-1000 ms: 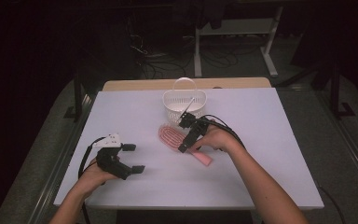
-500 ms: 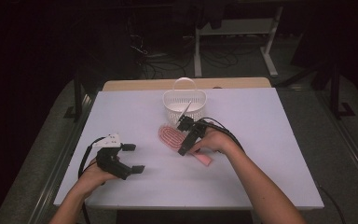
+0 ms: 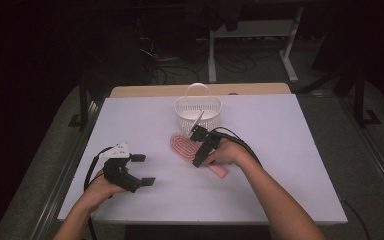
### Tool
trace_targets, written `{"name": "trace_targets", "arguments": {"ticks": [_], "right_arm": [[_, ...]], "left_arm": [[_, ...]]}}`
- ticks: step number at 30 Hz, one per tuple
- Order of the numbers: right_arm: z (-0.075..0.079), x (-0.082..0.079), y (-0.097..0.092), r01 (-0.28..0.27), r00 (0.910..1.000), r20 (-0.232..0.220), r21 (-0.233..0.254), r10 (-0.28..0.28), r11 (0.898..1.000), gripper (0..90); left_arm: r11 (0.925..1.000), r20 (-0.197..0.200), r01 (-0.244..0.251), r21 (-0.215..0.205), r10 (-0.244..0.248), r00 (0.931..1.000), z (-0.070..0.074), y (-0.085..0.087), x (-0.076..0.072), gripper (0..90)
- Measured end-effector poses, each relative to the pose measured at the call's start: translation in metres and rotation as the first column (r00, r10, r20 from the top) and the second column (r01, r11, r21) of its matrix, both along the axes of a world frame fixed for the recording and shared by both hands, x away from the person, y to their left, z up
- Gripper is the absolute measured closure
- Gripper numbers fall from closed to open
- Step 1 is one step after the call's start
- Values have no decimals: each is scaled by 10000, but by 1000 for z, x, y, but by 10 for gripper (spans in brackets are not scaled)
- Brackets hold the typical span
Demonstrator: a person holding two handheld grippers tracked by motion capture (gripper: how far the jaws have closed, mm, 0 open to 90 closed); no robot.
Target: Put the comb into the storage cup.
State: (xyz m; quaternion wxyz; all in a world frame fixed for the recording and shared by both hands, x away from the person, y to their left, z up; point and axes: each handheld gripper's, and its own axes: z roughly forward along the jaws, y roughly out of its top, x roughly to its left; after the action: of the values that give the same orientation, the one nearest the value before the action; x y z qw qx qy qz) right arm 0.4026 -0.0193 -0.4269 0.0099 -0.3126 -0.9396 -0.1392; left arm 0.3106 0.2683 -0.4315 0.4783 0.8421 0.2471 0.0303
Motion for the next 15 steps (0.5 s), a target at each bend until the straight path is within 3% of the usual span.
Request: {"name": "trace_targets", "arguments": {"ticks": [15], "right_arm": [[-5,2,2,85,9996,-267,-321,-94,9994,373]], "left_arm": [[10000,-2,16,-8,-16,10000,0,0,0,0]]}}
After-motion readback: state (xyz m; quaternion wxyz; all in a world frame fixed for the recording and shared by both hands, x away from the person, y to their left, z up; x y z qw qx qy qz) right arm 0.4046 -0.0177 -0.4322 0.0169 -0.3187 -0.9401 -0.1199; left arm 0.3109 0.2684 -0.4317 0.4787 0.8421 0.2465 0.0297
